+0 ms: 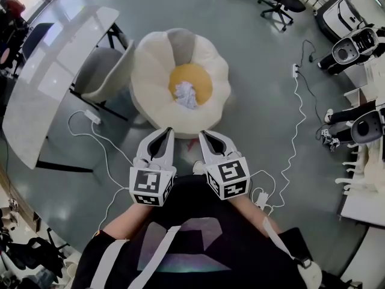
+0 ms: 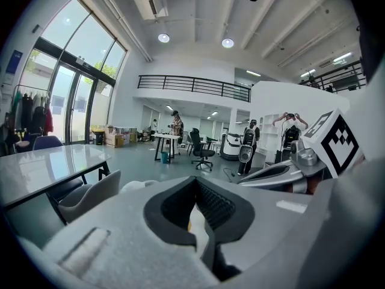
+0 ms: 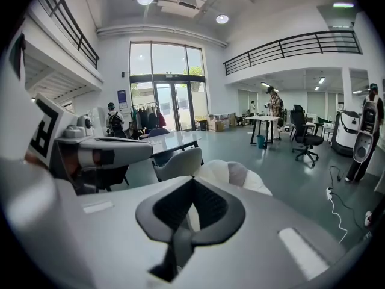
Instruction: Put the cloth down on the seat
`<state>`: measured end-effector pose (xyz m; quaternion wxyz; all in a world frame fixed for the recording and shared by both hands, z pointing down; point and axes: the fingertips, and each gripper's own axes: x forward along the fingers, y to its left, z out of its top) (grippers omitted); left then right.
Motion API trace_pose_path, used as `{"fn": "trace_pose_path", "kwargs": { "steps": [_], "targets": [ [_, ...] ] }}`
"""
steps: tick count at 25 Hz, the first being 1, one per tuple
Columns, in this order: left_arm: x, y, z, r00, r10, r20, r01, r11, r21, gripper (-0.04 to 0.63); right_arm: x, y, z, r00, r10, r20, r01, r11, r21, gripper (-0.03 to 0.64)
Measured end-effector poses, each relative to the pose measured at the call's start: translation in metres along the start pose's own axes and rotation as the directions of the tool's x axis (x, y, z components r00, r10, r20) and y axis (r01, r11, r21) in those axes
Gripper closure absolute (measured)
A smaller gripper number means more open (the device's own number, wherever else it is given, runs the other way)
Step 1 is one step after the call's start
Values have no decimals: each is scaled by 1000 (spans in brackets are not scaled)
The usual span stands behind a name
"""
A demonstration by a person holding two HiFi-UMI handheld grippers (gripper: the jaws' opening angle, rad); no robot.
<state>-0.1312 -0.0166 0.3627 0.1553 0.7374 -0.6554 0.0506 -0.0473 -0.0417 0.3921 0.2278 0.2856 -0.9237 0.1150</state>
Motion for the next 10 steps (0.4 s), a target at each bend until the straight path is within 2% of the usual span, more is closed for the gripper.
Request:
{"fn": "trace_pose_path", "kwargs": {
  "steps": [10],
  "targets": [
    [-6,13,0,1000,1,11,0,1000,-5,595,6,7,-1,1000,-19,-5,19,1000,1,617]
  ]
}}
